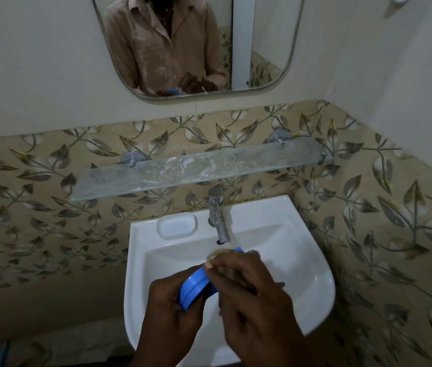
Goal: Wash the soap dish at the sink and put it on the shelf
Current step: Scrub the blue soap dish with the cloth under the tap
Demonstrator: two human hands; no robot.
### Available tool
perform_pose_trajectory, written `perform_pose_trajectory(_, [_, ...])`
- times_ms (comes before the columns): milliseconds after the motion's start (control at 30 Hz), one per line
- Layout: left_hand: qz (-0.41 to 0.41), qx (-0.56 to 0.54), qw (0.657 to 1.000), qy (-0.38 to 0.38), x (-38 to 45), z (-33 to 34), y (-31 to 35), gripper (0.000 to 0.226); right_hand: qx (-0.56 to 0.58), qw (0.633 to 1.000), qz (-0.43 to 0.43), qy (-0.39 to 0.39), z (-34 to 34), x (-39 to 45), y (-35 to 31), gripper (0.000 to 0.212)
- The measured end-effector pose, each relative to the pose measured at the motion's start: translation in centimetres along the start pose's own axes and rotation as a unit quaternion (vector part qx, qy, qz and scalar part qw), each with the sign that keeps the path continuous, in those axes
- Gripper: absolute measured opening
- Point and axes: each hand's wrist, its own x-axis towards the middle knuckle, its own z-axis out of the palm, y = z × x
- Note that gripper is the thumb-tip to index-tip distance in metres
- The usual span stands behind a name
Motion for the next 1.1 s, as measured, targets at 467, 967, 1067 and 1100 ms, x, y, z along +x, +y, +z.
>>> perform_pose_trajectory(467, [-0.007,-0.016,0.991,0.136,-0.7,0.5,0.7,0.034,0.122,0.949,0.273,0.099,0.8,0.2,2.1,0.034])
perform_pose_trajectory(967, [0.041,0.021,0.991,0.124,-1.7,1.2,-0.7,0.077,-0.021,0.994,-0.002,0.111,-0.2,0.6,0.9,0.020])
perform_pose_trajectory(1067, [0.043,-0.002,0.988,0.148,-1.6,1.0,-0.2,0.080,-0.028,0.990,0.056,0.130,-0.9,1.1,2.3,0.020])
perform_pose_trajectory(1100, [0.047,0.003,0.987,0.153,-1.4,0.8,0.0,0.079,-0.026,0.988,0.072,0.131,-1.0,1.1,2.5,0.021])
